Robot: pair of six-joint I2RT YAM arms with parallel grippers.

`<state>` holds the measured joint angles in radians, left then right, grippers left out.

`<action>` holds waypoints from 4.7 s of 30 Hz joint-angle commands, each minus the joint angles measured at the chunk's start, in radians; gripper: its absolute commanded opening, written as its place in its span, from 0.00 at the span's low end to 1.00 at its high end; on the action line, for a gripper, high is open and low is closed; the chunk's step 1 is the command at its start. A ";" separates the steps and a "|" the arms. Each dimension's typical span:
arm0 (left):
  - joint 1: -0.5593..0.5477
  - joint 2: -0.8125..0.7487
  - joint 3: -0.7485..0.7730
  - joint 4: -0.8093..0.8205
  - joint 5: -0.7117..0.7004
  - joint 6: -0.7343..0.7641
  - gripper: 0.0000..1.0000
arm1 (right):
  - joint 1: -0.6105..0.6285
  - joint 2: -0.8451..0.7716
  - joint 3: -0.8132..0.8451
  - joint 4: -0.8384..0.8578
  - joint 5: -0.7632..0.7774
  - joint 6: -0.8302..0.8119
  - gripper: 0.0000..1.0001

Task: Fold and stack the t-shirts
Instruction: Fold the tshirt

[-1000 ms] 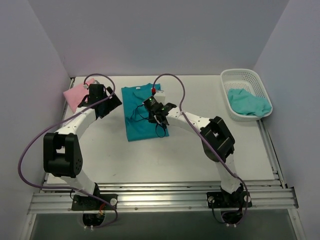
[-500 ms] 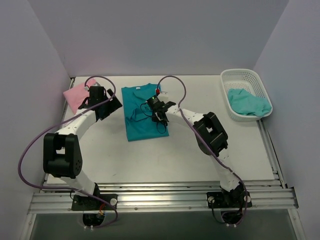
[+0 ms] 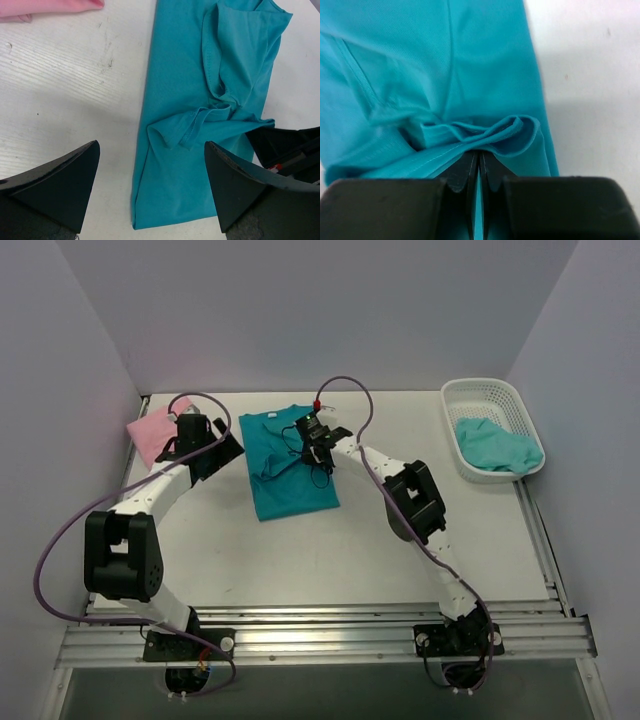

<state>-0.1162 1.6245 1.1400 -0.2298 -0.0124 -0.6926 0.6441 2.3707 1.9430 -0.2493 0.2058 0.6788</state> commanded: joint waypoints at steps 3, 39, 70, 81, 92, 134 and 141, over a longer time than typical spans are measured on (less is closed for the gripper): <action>0.003 -0.046 -0.005 0.052 0.012 0.027 0.94 | -0.061 0.093 0.222 -0.065 -0.035 -0.015 0.00; -0.306 0.273 0.171 0.190 0.184 0.002 0.02 | -0.162 -0.649 -0.525 0.197 0.063 -0.051 0.89; -0.114 0.474 0.362 0.044 -0.009 0.056 0.02 | -0.178 -0.680 -0.615 0.206 0.063 -0.071 0.88; -0.034 0.511 0.514 -0.010 0.006 0.100 0.02 | -0.178 -0.671 -0.624 0.219 0.075 -0.071 0.88; -0.039 0.105 0.237 0.046 -0.053 0.065 0.95 | -0.178 -0.758 -0.657 0.183 0.095 -0.075 0.90; -0.392 -0.132 -0.582 0.425 -0.296 -0.449 0.77 | 0.023 -0.478 -0.983 0.555 -0.209 0.130 0.79; -0.392 -0.072 -0.572 0.452 -0.311 -0.461 0.54 | 0.022 -0.466 -0.992 0.567 -0.221 0.127 0.21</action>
<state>-0.5034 1.5124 0.5583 0.2337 -0.3103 -1.1477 0.6674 1.8744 0.9710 0.3836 -0.0010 0.8078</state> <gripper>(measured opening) 0.562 0.245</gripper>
